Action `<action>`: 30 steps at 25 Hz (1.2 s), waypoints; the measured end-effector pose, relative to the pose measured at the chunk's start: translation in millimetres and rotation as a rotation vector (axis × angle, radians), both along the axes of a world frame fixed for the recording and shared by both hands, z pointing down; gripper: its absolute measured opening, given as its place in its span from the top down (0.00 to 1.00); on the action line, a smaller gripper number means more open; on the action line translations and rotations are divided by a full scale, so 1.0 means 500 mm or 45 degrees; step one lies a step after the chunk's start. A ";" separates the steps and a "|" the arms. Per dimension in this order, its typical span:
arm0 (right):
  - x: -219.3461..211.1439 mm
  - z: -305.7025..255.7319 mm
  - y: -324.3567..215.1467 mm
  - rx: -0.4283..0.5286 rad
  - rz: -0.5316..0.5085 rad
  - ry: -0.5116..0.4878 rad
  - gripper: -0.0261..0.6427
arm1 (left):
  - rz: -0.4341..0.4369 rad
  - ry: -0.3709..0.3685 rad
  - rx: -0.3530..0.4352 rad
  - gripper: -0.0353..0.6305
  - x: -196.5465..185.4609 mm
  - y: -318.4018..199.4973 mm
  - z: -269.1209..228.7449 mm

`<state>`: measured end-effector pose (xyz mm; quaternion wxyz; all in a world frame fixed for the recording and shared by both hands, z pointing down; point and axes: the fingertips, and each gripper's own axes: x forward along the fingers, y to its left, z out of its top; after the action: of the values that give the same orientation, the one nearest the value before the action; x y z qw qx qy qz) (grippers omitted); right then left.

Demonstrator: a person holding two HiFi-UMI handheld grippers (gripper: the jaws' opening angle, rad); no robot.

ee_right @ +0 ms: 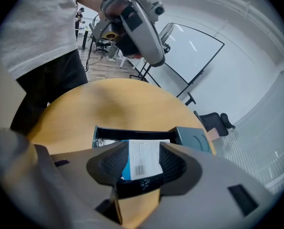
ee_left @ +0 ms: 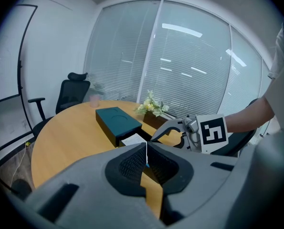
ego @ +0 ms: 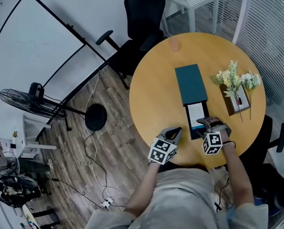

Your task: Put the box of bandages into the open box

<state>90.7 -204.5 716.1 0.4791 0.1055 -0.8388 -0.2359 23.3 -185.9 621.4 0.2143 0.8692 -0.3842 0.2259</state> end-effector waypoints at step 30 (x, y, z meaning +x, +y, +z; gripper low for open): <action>0.136 -0.103 -0.001 -0.466 1.282 -1.000 0.67 | 0.078 0.009 -0.046 0.93 0.043 -0.048 0.034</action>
<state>159.0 -205.1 664.4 0.1996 0.4797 -0.8259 0.2189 44.9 -209.7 638.1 0.2243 0.8773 -0.3526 0.2362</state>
